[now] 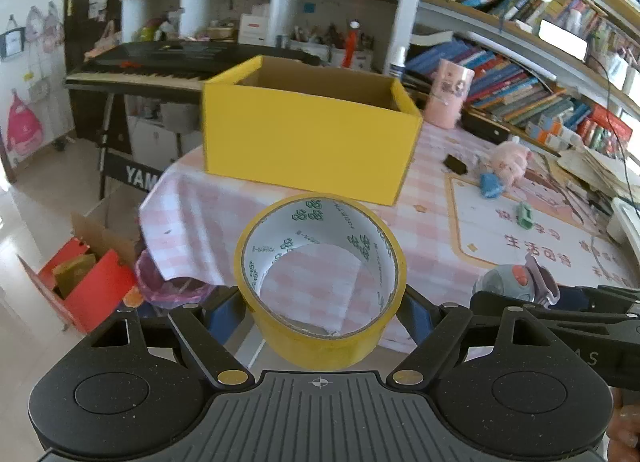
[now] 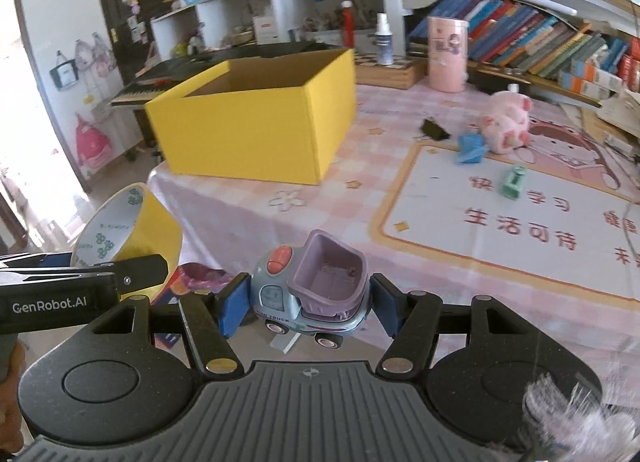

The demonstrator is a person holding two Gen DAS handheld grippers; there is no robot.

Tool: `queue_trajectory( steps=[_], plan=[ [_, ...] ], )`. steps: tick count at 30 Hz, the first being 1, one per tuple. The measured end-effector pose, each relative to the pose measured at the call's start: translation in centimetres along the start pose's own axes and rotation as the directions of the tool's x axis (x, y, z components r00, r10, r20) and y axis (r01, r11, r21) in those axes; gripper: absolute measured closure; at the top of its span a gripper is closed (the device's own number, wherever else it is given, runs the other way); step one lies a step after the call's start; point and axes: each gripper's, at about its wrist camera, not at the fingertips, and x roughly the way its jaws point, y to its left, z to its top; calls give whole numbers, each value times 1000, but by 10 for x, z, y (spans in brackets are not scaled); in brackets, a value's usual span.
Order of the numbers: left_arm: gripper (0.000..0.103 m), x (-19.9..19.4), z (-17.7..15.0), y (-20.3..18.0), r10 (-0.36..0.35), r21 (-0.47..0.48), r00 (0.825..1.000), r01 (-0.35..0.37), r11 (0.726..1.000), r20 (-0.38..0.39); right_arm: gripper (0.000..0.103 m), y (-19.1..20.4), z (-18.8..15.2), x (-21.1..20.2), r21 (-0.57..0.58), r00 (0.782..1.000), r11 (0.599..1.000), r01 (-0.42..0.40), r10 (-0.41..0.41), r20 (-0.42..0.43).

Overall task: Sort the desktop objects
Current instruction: 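Carry the tape roll in the left tool and toy car in the right tool over the yellow box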

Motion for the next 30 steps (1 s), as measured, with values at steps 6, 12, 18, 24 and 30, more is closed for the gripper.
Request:
queue_trajectory(
  steps=[6,12,18,24,30],
  plan=[
    [20,-5,0,15,19,-21,1000,-19,1000,14,41,18,2,5,-36,999,999,-32,32,-3],
    [20,-2,5,20,9,-18,1000,-9,1000,24,41,26,4,7,-54,999,998,-33,33,-1],
    [20,1,9,23,-1,-7,999,2,1000,32,41,30,8,9,-58,1000,998,-26,26,2],
    [20,0,15,28,6,-8,998,-5,1000,55,41,36,16,12,-70,1000,997,-27,28,11],
    [20,2,19,31,10,-15,998,-9,1000,63,41,39,23,16,-84,999,996,-30,32,13]
  ],
)
